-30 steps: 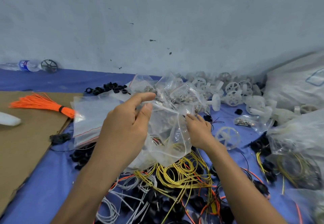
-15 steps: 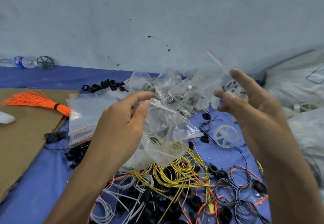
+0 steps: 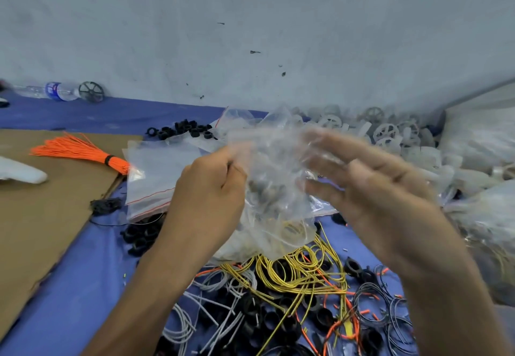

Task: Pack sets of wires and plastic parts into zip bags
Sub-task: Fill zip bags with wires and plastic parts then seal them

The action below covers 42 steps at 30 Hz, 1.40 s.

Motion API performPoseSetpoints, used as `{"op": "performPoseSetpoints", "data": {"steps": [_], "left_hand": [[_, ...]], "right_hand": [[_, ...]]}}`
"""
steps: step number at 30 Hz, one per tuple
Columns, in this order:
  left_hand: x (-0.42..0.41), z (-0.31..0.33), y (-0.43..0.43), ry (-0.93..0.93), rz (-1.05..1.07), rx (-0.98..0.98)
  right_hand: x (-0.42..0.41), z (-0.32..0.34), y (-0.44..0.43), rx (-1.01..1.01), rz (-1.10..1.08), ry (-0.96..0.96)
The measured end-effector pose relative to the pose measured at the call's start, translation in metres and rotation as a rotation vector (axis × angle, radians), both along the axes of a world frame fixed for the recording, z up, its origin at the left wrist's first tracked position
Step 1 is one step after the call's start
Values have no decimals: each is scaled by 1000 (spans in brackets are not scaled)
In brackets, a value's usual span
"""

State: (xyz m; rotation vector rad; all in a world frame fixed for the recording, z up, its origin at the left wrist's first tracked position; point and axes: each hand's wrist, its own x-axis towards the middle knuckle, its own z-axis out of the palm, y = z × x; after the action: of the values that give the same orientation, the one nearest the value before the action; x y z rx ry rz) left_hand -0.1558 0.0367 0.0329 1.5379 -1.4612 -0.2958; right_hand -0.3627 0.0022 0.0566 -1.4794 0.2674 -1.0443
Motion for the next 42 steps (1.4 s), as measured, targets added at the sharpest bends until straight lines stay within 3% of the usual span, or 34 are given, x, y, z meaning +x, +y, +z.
{"op": "performPoseSetpoints", "data": {"steps": [3,8,10,13,16,18,20,21,24,26,34,38,42], "left_hand": [[-1,1,2,33,9,-37],[-18,6,11,-125,-92,-46],[-19,7,13,-133,-112,-38],[-10,10,12,-64,-119,-55],[-3,12,12,42,-145,-65],[-4,13,14,86,-164,-53],[-5,14,15,71,-174,-36],[-4,15,15,45,-183,-19],[0,20,23,-117,-267,21],[3,25,29,-251,-302,26],[12,39,46,-557,-287,307],[12,42,48,-639,-219,175],[20,44,46,-389,-35,-133]], "right_hand": [[13,-14,-2,-266,-157,498],[52,-38,13,-805,-257,1222],[55,-36,18,-839,-290,1355],[33,-16,19,-778,-372,1171],[10,-2,15,-749,-673,900],[3,-5,2,-661,-730,1080],[3,-19,-11,-570,-632,1248],[5,-27,-18,-480,-592,1173],[15,-39,-27,-76,-509,682],[18,-39,-29,80,-432,443],[21,-37,-31,331,-349,136],[21,-30,-29,410,-293,38],[10,-13,-23,397,-223,-57]]}}
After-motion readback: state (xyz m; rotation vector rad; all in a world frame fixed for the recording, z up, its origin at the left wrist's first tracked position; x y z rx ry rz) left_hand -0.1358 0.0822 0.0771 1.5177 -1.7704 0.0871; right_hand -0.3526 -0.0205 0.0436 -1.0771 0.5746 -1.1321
